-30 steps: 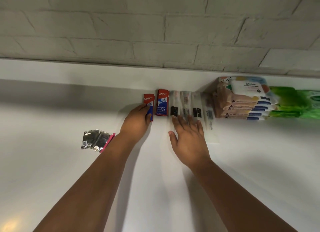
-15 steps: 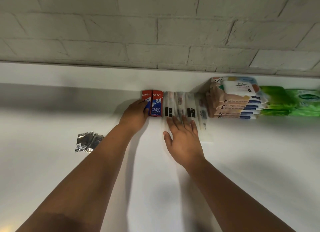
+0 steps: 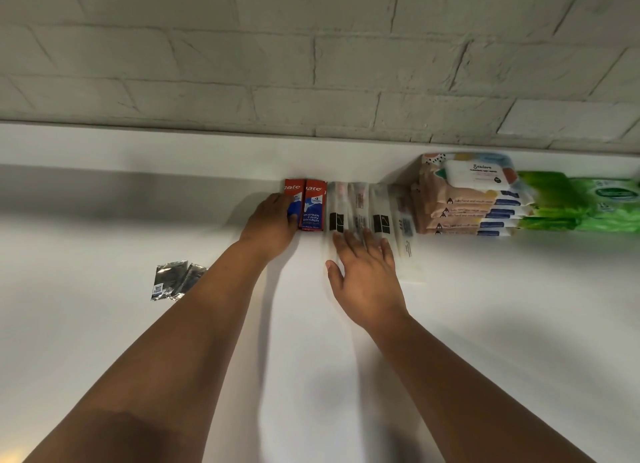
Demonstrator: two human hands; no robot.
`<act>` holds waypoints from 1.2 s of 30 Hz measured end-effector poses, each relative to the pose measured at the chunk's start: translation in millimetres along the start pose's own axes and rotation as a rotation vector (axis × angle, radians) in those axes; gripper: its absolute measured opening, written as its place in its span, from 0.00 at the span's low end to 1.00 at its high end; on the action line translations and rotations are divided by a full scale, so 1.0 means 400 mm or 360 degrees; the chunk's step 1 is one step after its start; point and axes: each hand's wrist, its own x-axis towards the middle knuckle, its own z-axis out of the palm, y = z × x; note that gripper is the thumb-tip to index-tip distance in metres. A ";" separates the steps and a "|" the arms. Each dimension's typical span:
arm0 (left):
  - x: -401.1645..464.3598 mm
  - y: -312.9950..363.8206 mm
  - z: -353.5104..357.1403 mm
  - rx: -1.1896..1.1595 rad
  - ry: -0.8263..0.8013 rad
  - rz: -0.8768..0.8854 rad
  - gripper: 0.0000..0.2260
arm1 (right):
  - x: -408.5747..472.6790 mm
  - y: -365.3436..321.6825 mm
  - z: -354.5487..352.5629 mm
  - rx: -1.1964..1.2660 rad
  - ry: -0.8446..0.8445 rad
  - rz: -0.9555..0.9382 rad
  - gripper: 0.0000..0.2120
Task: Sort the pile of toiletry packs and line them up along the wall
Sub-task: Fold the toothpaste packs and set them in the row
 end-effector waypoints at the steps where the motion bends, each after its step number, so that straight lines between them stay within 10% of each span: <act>1: -0.001 0.000 0.000 -0.0005 0.0003 0.0005 0.17 | 0.000 0.000 0.001 -0.0002 0.0003 -0.0001 0.26; 23: -0.246 0.017 -0.043 -0.0069 0.0364 -0.0048 0.18 | -0.041 -0.034 -0.030 -0.0216 0.0185 -0.0202 0.25; 36: -0.455 -0.158 -0.158 -0.0027 0.0703 -0.0627 0.11 | -0.103 -0.288 0.048 0.0553 0.0011 -0.0463 0.18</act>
